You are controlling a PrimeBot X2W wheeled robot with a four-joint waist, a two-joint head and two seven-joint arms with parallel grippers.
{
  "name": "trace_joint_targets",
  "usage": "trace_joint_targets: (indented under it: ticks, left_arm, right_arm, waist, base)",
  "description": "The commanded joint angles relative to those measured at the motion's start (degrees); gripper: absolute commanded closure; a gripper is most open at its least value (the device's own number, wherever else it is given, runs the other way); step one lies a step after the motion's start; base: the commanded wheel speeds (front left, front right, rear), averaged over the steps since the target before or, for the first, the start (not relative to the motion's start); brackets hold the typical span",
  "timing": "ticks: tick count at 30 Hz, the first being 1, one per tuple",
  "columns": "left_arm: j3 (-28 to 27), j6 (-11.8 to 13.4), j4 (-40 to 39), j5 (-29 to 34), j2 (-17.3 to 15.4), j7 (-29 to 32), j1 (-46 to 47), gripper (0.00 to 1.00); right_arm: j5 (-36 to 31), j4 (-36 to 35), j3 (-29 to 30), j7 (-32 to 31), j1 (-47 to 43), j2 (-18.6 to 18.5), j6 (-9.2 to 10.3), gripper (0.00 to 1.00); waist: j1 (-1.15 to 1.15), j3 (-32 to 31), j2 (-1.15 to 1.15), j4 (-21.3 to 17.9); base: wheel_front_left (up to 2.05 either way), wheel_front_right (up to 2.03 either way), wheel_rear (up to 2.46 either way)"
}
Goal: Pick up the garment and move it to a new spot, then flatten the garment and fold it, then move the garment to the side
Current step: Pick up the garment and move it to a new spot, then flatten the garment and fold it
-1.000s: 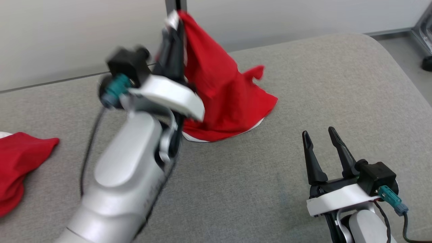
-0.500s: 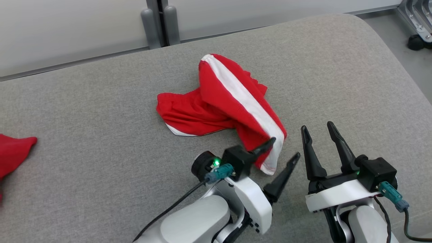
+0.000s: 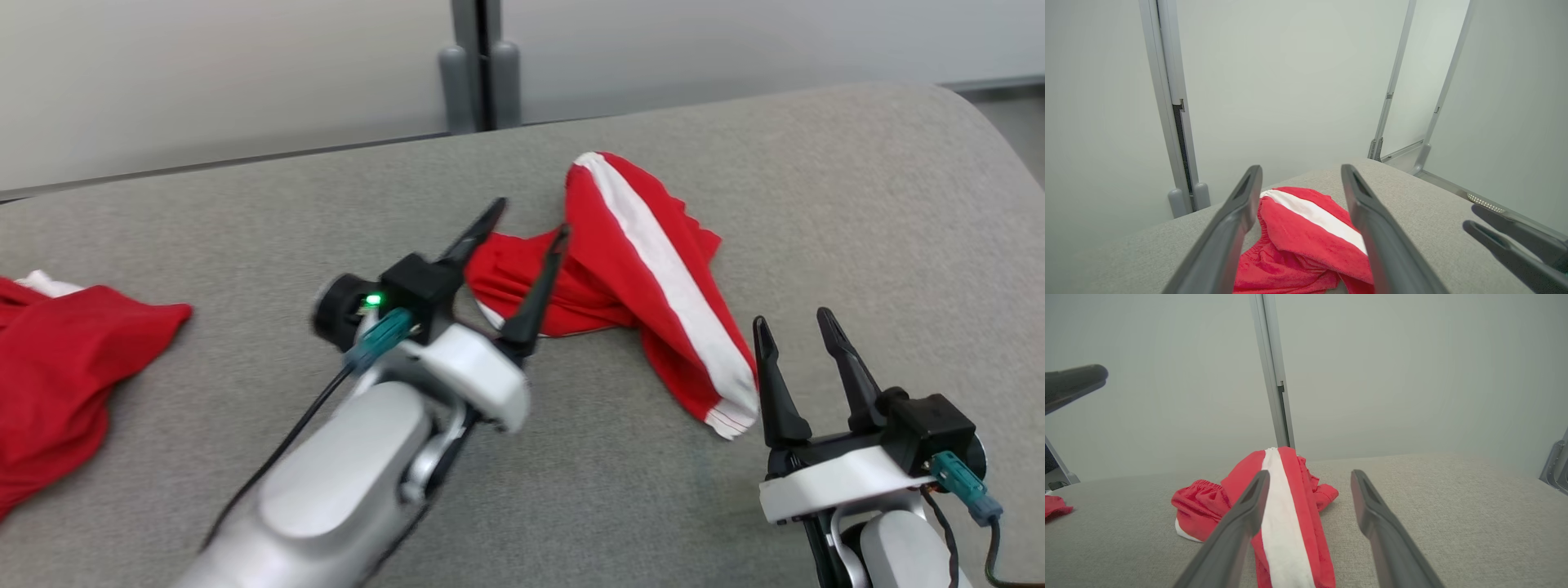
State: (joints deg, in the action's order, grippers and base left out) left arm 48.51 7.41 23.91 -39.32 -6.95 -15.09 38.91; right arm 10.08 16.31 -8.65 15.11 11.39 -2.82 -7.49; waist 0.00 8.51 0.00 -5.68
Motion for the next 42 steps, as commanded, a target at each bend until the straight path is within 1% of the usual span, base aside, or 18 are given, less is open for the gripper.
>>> trace_joint_targets:
  ticks: [1, 2, 3, 4, 7, 10, 12, 15, 18, 22, 25, 27, 31, 33, 36, 39, 42]
  left_arm:
    - [-1.1, -1.1, -1.2, 3.6, -1.8, -0.1, -1.7, 0.0]
    - [-2.6, -1.3, -2.0, 6.3, -3.3, -0.1, -3.5, 0.0]
    - [-4.9, -1.0, -3.0, 8.1, -4.3, -0.1, -5.7, 0.0]
    - [-7.2, -1.3, -4.3, 9.7, -5.3, 0.0, -7.8, 0.0]
    - [-14.7, -1.9, -7.5, 13.1, -6.9, -0.1, -14.5, 0.0]
    - [-21.7, -3.1, -10.8, 15.6, -6.2, -0.1, -21.1, 0.0]
    - [-25.5, -4.4, -12.9, 17.4, -5.1, -0.1, -25.1, 0.0]
    - [-29.9, -6.1, -14.7, 19.8, -3.0, -0.1, -29.9, 0.0]
    - [-33.1, -8.1, -14.9, 21.8, -0.4, -0.1, -33.0, 0.0]
    - [-35.4, -10.6, -14.2, 24.0, 1.9, -0.1, -34.3, 0.0]
    - [-36.4, -12.0, -13.8, 24.9, 2.9, -0.1, -33.0, 0.0]
    - [-36.7, -12.7, -13.5, 25.4, 3.3, -0.1, -31.8, 0.0]
    - [-36.4, -13.7, -12.6, 25.6, 3.8, -0.1, -30.0, 0.0]
    - [-36.2, -14.0, -12.1, 24.5, 3.9, -0.1, -29.1, 0.0]
    - [-34.6, -14.3, -12.8, 22.1, 4.0, -0.1, -27.2, 0.0]
    - [-33.5, -14.4, -13.0, 20.2, 3.9, -0.1, -25.9, 0.0]
    - [-32.5, -14.4, -13.0, 19.1, 4.0, -0.1, -24.9, 0.0]
  right_arm:
    - [-0.4, 0.3, 0.1, 0.1, -0.8, -0.1, 0.0, 0.0]
    - [-0.9, 0.3, 0.2, 0.1, -1.1, -0.1, 0.0, 0.0]
    - [-0.9, 0.3, 0.4, 0.1, -1.3, -0.2, 0.0, 0.0]
    - [-1.1, 0.3, 0.6, 0.1, -1.4, -0.2, 0.0, 0.0]
    - [-1.8, 0.6, 0.3, 0.1, -2.0, -0.1, 0.0, 0.0]
    - [-2.6, 0.5, 0.3, 0.1, -2.0, -0.2, 0.0, 0.0]
    - [-2.8, 0.3, 0.6, 0.1, -2.4, -0.1, 0.0, 0.0]
    - [-2.8, 0.4, 0.8, 0.1, -3.2, -0.1, 0.0, 0.0]
    - [-2.9, 0.9, 0.9, 0.1, -3.6, -0.2, 0.0, 0.0]
    - [-3.4, 1.9, 1.3, 0.1, -2.3, -0.1, 0.0, 0.0]
    - [-7.1, 4.8, 1.1, 0.0, 1.4, -0.4, 0.0, 0.0]
    - [-8.3, 7.3, 1.9, -1.1, 5.3, -0.8, 0.01, 0.0]
    - [-10.2, 12.6, 3.0, -5.6, 14.3, -2.8, 0.01, 0.0]
    - [-9.6, 15.8, 3.6, -8.2, 18.6, -3.8, 0.01, 0.0]
    - [-9.5, 21.1, 3.0, -13.1, 24.9, -6.6, 0.01, 0.0]
    - [-7.9, 26.3, 2.7, -17.5, 30.1, -8.5, 0.01, 0.0]
    - [-6.8, 30.6, 1.7, -20.6, 34.0, -10.3, 0.01, 0.0]
  waist:
    - [0.0, -2.0, 0.0, 2.3]
    - [0.0, -2.5, 0.0, 2.9]
    - [0.0, -2.9, 0.0, 3.6]
    - [0.0, -3.2, 0.0, 4.3]
    - [0.0, -4.1, 0.0, 6.0]
    - [0.0, -4.7, 0.0, 7.2]
    - [0.0, -5.3, 0.0, 7.9]
    - [0.0, -5.9, 0.0, 8.8]
    - [0.0, -6.3, 0.0, 9.6]
    - [0.0, -5.7, 0.0, 10.7]
    - [0.0, -4.2, 0.0, 11.7]
    - [0.0, -2.8, 0.0, 12.7]
    - [0.0, 0.2, 0.0, 15.4]
    - [0.0, 1.7, 0.0, 16.7]
    - [0.0, 4.1, 0.0, 19.0]
    - [0.0, 5.8, 0.0, 21.1]
    - [0.0, 7.2, 0.0, 22.7]
  base:
    - [0.0, 0.0, 0.0]
    - [0.0, 0.0, 0.0]
    - [0.0, 0.0, 0.0]
    - [0.0, 0.0, 0.0]
    - [0.0, 0.0, 0.0]
    - [0.0, 0.0, 0.0]
    - [0.0, 0.0, 0.0]
    - [0.0, 0.0, 0.0]
    - [0.0, 0.0, 0.0]
    - [0.0, 0.0, 0.0]
    - [0.0, 0.0, 0.0]
    - [0.0, 0.0, 0.0]
    - [0.0, 0.0, 0.0]
    - [0.0, 0.0, 0.0]
    - [0.0, 0.0, 0.0]
    - [0.0, 0.0, 0.0]
    - [0.0, 0.0, 0.0]
